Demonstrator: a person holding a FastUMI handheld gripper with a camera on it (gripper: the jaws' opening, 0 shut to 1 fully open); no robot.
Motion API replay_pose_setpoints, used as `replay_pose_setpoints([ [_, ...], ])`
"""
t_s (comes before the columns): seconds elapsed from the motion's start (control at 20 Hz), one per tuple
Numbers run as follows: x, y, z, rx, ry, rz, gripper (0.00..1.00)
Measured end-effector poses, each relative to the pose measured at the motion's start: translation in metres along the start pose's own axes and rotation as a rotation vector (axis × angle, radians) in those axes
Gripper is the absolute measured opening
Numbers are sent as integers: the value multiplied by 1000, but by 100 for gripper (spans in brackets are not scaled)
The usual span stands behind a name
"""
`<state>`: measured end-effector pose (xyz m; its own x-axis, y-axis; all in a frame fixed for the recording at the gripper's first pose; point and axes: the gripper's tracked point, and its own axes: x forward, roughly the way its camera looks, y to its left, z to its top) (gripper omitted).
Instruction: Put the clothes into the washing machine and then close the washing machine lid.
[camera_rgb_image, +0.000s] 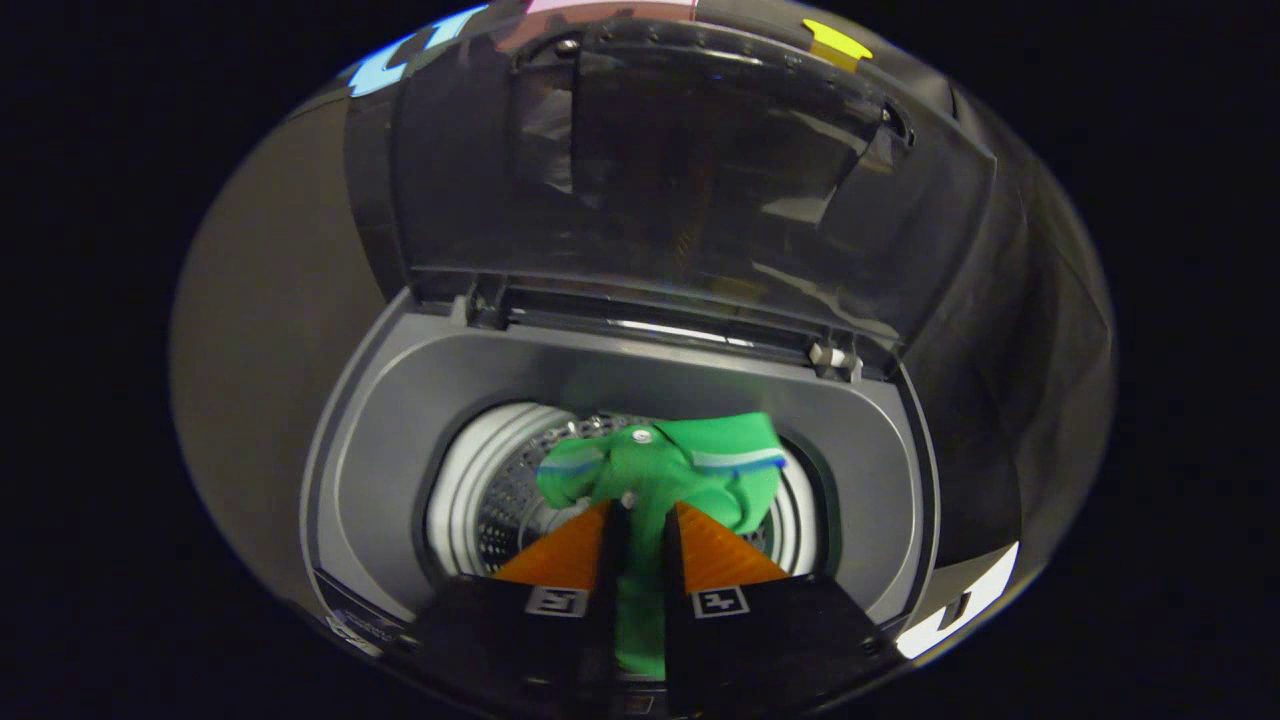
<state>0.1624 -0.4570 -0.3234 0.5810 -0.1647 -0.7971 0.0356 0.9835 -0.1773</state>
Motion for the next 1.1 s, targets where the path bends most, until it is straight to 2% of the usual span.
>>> replay_pose_setpoints([
  [0.2, -1, 2, -4, 26, 19, 30, 99],
  [0.35, -7, 1, -2, 44, 4, 28, 99],
  [0.5, -21, -2, 21, 78, -54, 28, 99],
  [1.1, -132, -42, 191, 178, -413, 6, 98],
])
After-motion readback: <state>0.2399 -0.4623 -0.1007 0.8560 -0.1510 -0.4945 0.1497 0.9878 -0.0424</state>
